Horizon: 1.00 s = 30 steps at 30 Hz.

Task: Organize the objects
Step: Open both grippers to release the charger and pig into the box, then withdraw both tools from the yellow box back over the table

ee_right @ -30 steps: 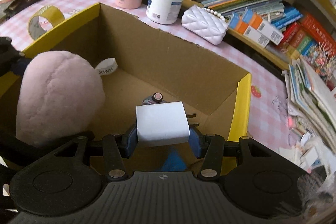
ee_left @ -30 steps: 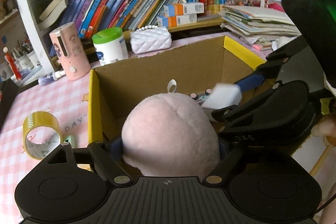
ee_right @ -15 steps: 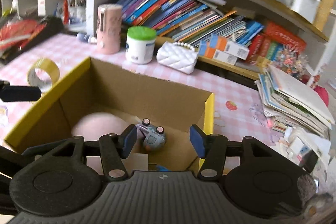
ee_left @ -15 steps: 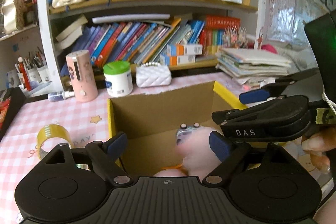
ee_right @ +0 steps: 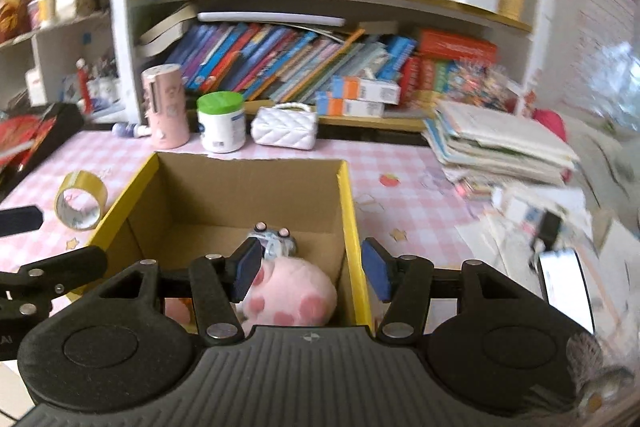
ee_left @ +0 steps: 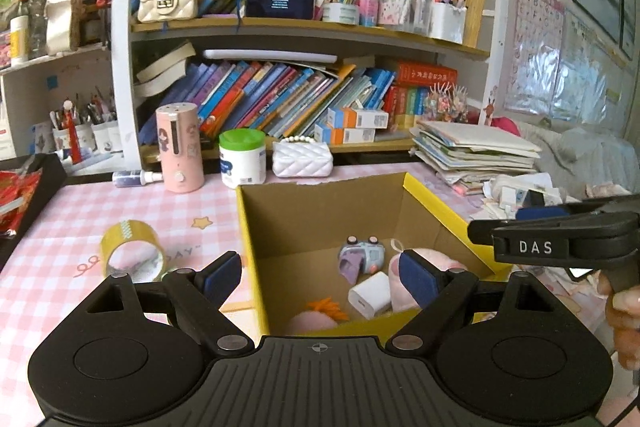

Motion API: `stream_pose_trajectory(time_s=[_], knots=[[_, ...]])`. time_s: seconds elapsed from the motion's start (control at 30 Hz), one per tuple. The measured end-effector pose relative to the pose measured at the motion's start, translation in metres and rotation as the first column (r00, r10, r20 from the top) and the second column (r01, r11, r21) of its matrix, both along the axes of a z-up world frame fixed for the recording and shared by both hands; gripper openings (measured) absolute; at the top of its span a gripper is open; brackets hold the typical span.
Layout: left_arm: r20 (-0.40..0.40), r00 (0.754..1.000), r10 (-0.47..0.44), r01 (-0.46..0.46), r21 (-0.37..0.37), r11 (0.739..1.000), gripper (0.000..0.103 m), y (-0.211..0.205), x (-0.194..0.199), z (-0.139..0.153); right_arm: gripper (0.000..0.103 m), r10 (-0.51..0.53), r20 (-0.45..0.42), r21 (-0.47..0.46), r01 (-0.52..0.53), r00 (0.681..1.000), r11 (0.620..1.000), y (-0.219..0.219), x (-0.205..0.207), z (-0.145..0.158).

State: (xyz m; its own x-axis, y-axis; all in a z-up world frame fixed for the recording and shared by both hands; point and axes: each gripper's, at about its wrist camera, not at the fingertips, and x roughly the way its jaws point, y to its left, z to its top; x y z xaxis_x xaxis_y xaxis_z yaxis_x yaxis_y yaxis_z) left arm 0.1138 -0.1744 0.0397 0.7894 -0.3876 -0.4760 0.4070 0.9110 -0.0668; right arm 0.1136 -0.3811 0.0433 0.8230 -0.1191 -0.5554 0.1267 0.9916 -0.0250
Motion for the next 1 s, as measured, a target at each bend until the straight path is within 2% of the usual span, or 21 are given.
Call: stream_pose_trajectory(time_s=[0.13, 0.6, 1.0], knots=[[-0.018, 1.000, -0.002, 0.002, 0.002, 1.000, 0.088, 0.015, -0.013, -0.005, 0.053, -0.041, -0.001, -0.003, 0.041, 0.999, 0.999, 0.017, -0.023, -0.008], [-0.127, 0.990, 0.055, -0.045, 0.079, 0.996, 0.088, 0.076, -0.057, -0.038, 0.052, -0.099, -0.127, 0.019, 0.102, 0.987, 0.995, 0.085, -0.076, -0.052], [-0.191, 0.978, 0.089, -0.069, 0.107, 0.992, 0.088, 0.121, -0.084, -0.055, 0.055, -0.049, -0.225, 0.031, 0.057, 0.973, 0.998, 0.140, -0.102, -0.075]])
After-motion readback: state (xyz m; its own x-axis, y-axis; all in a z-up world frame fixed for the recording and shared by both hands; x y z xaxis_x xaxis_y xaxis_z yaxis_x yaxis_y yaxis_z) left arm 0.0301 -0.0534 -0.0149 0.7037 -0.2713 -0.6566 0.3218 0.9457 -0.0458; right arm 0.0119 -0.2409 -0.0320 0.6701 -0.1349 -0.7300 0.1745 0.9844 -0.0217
